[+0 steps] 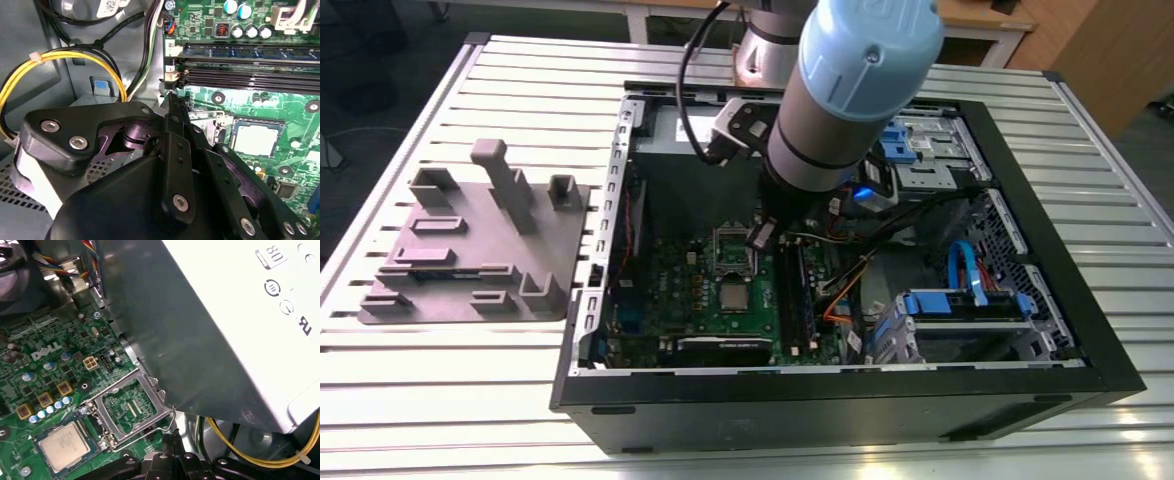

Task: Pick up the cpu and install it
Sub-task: 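Close the cpu cover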

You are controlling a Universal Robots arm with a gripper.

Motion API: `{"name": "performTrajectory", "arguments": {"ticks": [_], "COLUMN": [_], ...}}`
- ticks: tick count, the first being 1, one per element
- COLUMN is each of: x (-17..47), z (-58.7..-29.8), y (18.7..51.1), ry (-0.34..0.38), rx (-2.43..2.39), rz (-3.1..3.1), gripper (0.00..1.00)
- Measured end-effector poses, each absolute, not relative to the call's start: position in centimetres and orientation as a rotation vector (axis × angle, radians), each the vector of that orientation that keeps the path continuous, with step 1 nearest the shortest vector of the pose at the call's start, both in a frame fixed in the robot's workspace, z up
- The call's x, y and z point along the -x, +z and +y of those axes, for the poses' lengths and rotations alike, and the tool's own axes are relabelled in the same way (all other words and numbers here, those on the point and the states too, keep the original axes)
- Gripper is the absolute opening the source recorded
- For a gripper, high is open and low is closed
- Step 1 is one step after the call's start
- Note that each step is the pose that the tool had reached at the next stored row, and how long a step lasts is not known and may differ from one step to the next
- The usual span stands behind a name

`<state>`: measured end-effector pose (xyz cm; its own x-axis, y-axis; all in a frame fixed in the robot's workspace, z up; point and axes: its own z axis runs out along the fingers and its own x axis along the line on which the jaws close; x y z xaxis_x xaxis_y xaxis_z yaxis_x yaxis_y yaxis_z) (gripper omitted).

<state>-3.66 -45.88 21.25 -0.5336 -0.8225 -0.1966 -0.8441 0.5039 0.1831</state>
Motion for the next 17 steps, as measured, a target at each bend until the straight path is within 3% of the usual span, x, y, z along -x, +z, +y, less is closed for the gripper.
{"name": "performTrajectory", "arguments": {"ticks": [17], "x": [3.6], "z": [-44.8], "y": [20.7], "ry": [0.399], "rx": [1.482], "rz": [2.644], "gripper": [0.1]}}
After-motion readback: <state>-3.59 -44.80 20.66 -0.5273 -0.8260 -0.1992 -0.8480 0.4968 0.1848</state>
